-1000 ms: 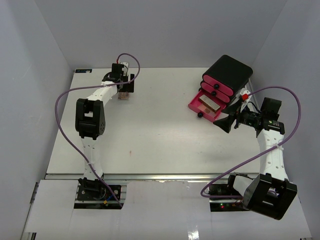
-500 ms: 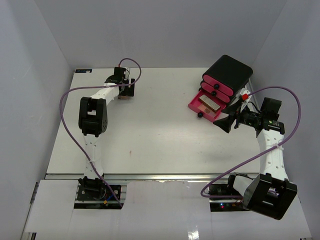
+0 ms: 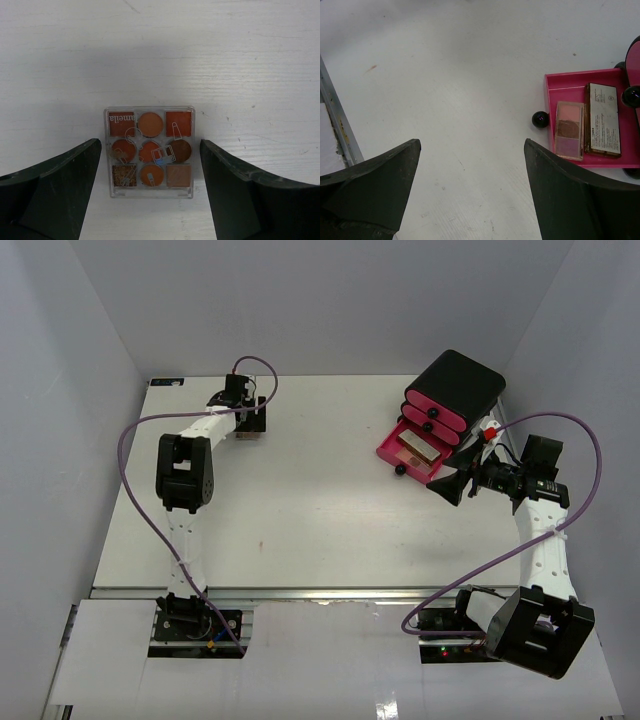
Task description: Organize the makeup
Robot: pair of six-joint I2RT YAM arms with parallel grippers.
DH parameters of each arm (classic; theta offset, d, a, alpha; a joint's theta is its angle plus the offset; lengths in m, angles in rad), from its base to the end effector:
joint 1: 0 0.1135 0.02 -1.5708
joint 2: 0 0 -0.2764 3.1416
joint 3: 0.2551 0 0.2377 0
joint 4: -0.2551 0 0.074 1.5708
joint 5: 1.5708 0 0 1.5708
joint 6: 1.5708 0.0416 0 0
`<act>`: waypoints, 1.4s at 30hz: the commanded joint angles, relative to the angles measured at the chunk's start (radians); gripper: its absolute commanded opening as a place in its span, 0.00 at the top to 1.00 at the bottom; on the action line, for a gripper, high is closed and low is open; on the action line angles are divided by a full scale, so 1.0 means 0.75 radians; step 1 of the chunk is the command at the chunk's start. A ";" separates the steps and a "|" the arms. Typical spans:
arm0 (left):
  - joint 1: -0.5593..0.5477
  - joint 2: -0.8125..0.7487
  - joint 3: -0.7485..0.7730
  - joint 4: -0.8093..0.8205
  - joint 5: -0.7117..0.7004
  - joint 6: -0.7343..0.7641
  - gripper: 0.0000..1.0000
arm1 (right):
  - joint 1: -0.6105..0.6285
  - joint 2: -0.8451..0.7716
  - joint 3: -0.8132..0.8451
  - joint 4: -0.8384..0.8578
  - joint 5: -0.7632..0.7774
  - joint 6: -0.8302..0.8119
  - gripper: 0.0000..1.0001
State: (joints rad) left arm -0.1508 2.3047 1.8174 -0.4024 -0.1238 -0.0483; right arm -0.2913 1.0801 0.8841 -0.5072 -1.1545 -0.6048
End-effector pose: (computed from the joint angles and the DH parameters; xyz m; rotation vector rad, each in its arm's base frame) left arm 0.5040 -0.0714 0.1745 0.0718 2.4511 0.0648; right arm 0.1990 -0.0199 0.3126 -0.8235 1.7060 0.7006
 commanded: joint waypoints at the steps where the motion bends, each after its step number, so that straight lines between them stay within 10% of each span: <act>1: 0.038 0.015 -0.016 -0.040 0.028 -0.044 0.14 | 0.006 -0.004 -0.003 0.001 -0.021 0.005 0.10; 18: -0.040 -0.296 -0.194 0.047 0.392 -0.289 0.68 | 0.006 -0.032 -0.003 0.001 -0.019 0.007 0.10; 26: -0.421 -0.384 -0.155 0.127 0.623 -0.440 0.76 | 0.000 -0.049 -0.005 0.009 -0.013 0.011 0.10; 42: -0.809 0.075 0.567 0.170 0.631 -0.535 0.76 | -0.036 -0.123 -0.027 0.050 0.004 0.041 0.10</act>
State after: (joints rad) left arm -0.7326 2.3181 2.1345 -0.2811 0.3789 -0.4422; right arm -0.3104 1.0050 0.8690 -0.4980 -1.1463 -0.5829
